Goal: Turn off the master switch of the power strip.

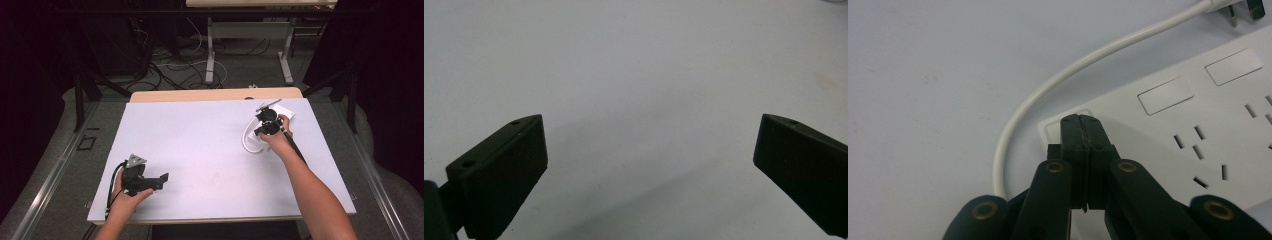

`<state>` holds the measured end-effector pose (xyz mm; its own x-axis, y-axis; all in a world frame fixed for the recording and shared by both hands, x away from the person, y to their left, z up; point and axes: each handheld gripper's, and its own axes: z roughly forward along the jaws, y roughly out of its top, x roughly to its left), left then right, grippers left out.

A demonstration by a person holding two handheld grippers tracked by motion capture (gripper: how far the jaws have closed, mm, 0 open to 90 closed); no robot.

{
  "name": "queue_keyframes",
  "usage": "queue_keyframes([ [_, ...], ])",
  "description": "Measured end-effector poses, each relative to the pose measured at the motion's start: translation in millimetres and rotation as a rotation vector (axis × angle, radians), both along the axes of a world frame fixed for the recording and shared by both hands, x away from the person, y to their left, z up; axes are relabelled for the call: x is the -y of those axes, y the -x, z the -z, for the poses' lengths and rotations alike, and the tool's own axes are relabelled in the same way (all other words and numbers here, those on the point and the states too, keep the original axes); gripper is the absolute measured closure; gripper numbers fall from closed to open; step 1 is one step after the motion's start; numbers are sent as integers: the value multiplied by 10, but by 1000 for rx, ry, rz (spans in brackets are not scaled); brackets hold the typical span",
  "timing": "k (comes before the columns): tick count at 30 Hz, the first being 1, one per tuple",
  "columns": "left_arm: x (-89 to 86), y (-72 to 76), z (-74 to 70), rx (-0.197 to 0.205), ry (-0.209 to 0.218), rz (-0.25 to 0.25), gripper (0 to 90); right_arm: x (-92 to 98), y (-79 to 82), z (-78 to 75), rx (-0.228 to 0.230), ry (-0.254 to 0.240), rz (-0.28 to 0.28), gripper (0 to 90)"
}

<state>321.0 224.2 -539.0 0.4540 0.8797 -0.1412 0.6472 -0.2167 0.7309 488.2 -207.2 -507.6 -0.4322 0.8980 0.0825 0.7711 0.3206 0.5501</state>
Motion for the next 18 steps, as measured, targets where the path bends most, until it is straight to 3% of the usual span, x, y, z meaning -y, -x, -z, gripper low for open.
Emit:
queue_keyframes([
  [12,-1,0,4,-1,1,-1,8,-46,-21,69,-2,10,13,900],
  [18,-12,3,-13,-19,-14,20,8,-51,-25,85,17,25,-17,900],
])
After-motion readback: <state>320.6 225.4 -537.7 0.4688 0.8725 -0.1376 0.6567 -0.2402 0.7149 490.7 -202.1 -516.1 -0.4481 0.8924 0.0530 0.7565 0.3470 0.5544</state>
